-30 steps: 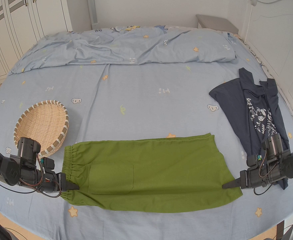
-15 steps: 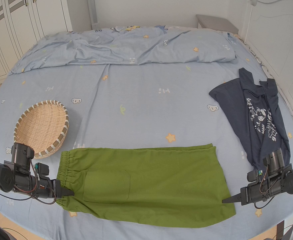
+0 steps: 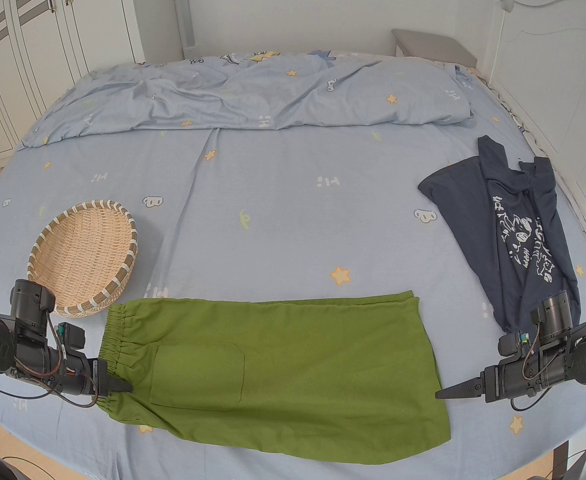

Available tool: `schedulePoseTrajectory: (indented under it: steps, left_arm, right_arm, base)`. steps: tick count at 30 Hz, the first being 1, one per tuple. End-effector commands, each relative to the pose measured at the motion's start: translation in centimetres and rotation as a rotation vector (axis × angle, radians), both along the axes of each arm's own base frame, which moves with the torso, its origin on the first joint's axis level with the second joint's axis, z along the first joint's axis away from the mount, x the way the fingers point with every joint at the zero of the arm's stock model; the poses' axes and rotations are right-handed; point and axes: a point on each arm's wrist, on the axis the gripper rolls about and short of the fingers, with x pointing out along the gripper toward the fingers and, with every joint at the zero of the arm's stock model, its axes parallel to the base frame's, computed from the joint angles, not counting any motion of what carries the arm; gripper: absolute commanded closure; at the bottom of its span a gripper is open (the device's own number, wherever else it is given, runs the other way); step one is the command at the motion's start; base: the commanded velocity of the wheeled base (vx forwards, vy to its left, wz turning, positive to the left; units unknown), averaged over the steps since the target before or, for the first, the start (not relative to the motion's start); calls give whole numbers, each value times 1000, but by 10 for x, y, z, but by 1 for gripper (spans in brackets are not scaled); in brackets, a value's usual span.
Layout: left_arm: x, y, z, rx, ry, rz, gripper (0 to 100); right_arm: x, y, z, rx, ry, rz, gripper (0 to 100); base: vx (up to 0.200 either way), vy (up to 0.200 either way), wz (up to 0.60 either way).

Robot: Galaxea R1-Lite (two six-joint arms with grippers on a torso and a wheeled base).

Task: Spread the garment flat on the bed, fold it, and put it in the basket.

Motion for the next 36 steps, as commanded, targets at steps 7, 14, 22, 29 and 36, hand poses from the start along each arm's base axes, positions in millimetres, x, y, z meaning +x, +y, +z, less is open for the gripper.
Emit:
schedulePoseTrajectory:
  steps: [7,14,22,29,36]
  left_arm:
    - [-26,14,74,163,-131,1,100]
    - [-26,10,70,267,-111,16,100]
    - [-34,-10,94,274,-236,-70,100]
    - [-36,-47,116,366,-320,-148,100]
    - [-43,-84,130,300,-355,-260,100]
  right_arm:
    - [10,14,47,81,-159,-7,0]
    - [13,37,61,125,-177,37,0]
    - [16,29,62,124,-185,4,0]
    - [15,27,66,129,-201,-3,0]
    - [15,27,66,130,-199,-8,0]
  base:
    - [0,0,0]
    - [0,0,0]
    - [0,0,0]
    - [0,0,0]
    - [0,0,0]
